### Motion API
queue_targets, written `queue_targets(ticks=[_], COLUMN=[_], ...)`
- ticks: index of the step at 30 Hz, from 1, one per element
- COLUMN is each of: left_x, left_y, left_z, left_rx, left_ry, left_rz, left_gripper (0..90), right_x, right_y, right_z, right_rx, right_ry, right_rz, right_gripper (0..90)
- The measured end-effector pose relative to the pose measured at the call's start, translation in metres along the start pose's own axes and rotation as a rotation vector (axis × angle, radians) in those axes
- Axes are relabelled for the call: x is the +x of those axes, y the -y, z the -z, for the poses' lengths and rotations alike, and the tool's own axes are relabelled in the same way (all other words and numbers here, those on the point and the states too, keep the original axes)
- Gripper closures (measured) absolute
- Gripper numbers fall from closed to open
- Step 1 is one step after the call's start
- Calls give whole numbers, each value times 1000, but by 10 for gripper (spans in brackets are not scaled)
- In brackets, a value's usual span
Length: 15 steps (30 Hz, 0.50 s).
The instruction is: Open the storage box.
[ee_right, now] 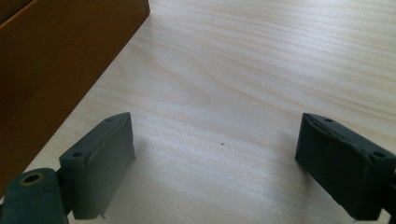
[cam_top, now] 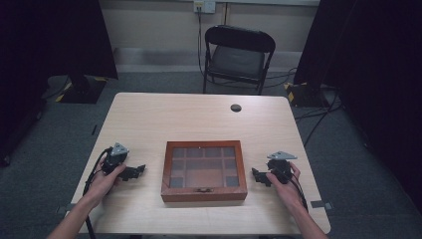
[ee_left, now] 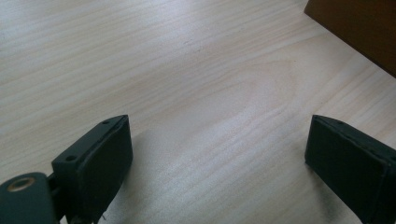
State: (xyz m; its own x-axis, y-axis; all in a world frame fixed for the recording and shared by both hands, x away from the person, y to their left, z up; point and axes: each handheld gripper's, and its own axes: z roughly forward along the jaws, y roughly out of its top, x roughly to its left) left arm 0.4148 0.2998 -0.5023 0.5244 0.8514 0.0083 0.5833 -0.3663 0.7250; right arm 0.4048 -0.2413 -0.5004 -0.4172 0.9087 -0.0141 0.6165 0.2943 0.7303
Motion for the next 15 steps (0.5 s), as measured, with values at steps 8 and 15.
queue_targets(ticks=[8, 15], left_x=[-1, 0], left_y=[0, 0], left_z=[-1, 0], left_rx=[-6, -4], left_ry=[0, 0], left_rz=[10, 8], left_gripper=[63, 63], right_x=[3, 7], right_y=[-6, -15], right_z=[0, 5], right_rx=[28, 24], right_ry=[-7, -29], right_rz=[-2, -8], right_gripper=[170, 213])
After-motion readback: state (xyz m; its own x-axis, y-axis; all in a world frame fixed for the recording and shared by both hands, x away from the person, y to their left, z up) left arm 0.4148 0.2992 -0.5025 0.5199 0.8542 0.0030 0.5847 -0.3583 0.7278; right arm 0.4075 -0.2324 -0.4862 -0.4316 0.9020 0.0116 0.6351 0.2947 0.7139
